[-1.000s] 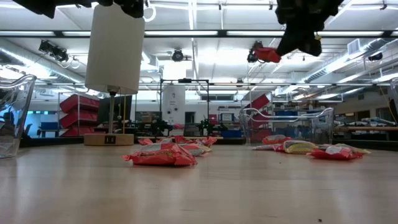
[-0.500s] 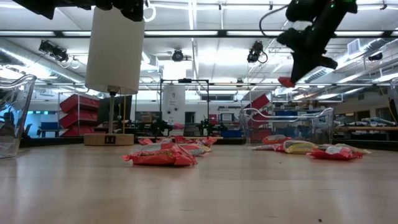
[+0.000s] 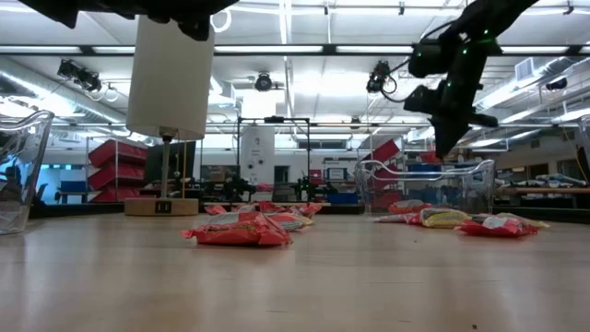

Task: Sort candy
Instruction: Put the large orange chocolate bar into the top right transparent bin, then put the small orange chocolate bar into the top right transparent bin

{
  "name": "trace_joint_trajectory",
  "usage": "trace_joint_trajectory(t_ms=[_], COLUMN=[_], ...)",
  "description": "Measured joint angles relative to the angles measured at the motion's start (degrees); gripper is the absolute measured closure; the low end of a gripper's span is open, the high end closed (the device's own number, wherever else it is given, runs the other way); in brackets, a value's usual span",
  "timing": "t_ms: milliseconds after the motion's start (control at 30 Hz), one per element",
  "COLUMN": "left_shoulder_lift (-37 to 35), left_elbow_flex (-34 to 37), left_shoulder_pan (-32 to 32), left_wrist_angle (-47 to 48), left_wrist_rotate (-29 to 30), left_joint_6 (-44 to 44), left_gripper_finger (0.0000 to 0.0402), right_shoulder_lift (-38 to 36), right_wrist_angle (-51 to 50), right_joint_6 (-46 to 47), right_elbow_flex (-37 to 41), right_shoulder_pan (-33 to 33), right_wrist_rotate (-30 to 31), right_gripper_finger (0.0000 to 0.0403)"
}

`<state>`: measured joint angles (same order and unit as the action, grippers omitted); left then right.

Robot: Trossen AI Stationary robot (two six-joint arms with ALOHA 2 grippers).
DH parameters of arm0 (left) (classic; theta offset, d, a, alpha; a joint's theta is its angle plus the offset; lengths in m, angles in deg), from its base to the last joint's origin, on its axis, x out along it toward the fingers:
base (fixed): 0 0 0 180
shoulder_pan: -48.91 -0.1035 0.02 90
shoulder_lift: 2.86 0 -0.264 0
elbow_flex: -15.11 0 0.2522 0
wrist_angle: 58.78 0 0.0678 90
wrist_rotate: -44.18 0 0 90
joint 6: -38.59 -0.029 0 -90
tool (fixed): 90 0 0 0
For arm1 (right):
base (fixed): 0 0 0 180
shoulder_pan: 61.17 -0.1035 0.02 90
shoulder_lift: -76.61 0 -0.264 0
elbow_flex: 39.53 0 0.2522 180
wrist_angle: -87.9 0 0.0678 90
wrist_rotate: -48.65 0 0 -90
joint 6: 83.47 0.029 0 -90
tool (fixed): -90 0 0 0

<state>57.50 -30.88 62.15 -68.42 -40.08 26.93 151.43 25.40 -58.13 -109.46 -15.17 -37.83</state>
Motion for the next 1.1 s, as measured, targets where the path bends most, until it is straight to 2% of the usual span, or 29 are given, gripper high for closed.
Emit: trace_joint_trajectory(t_ms=[433,767,967,1100], left_shoulder_lift=[0.0,0.0,0.0,0.0], left_elbow_flex=[0.0,0.0,0.0,0.0], left_shoulder_pan=[0.0,0.0,0.0,0.0], left_wrist_angle=[0.3,0.6,0.9,2.4], left_wrist_rotate=[0.4,0.4,0.4,0.4], left_joint_6=[0.0,0.0,0.0,0.3], left_gripper_finger=[0.03,0.03,0.03,0.03], right_shoulder_lift=[5.7,5.7,5.5,2.9], right_wrist_angle=[-0.1,0.2,0.2,1.3], right_joint_6=[-2.6,-2.6,-3.3,-4.4], right_elbow_flex=[0.0,0.0,0.0,0.0], right_shoulder_pan=[3.0,3.0,2.9,1.7], right_wrist_rotate=[-0.1,-0.1,-0.1,-0.1], right_gripper_finger=[0.0399,0.0368,0.0365,0.0365])
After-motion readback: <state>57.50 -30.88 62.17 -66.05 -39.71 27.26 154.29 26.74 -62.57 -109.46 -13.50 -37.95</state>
